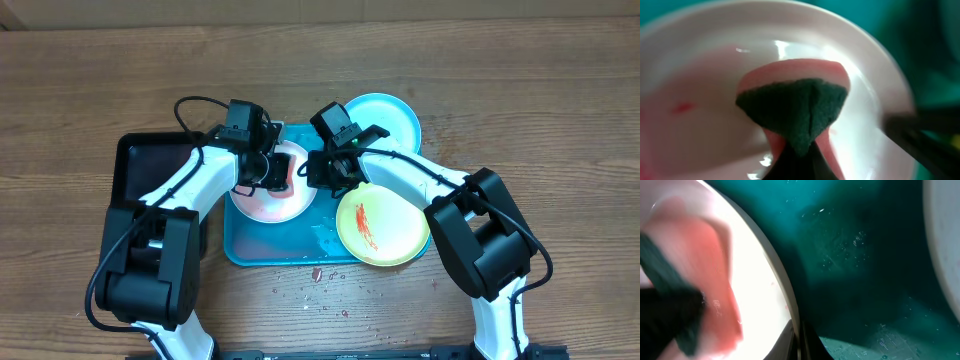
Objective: Clean dirty plates on tray and stack at the side
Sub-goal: 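Scrub the white plate with the sponge while right gripper holds rim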
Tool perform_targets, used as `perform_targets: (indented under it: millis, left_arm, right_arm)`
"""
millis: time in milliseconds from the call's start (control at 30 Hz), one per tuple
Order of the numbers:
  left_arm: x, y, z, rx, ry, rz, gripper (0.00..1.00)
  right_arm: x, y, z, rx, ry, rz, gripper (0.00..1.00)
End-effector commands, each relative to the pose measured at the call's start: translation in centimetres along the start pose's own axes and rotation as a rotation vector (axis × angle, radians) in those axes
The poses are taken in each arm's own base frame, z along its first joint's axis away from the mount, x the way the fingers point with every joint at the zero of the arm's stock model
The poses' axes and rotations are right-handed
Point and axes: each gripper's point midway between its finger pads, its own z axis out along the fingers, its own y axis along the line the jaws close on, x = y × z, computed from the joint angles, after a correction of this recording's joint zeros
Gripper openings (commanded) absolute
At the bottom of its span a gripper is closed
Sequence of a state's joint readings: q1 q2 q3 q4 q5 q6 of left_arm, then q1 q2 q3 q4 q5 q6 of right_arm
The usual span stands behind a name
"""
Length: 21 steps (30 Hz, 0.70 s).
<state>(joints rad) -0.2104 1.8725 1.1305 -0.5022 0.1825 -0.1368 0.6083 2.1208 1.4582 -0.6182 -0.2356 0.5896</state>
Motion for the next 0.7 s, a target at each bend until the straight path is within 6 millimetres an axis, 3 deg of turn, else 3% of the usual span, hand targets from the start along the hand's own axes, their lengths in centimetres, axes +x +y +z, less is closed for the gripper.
perform_targets:
  millis: [0,33,133,300,433,600,667]
  left_arm:
    - [0.1,7.6,-0.9,-0.439,-0.06,-0.193,0.04]
    - [0.5,8.8,-1.6,-0.517,-0.061,-0.228,0.04]
    - [2.4,9.7,-2.3,-0.59,-0.004,-0.268,0.04]
    - [6.1,8.2,-2.1,-0.504,0.184,-0.221,0.04]
    - [8.0,2.9,-0.9,-0.158,0.329,-0.03,0.04]
    - [8.2,-4.3,-1.4,0.319,0.311,0.236,0.04]
    - [7.7,-5.6,-1.7,0.408,0.273,0.288,0.04]
  right_arm:
    - [-0.4,-0.5,0.6,0.014,-0.001,0.015,0.04]
    - [-0.4,-0.5,0.6,0.014,-0.001,0.015,0.04]
    - [-0.5,-0.5,0.6,0.012,-0.004,0.015,0.04]
    - [-0.6,-0.4,0.6,0.009,-0.007,0.014,0.04]
    - [-0.6,-0.3,0.6,0.007,-0.01,0.013,0.04]
    - [-0.6,-0.3,0.6,0.007,-0.01,0.016,0.04]
    - [-0.6,-0.4,0.6,0.007,-0.009,0.016,0.04]
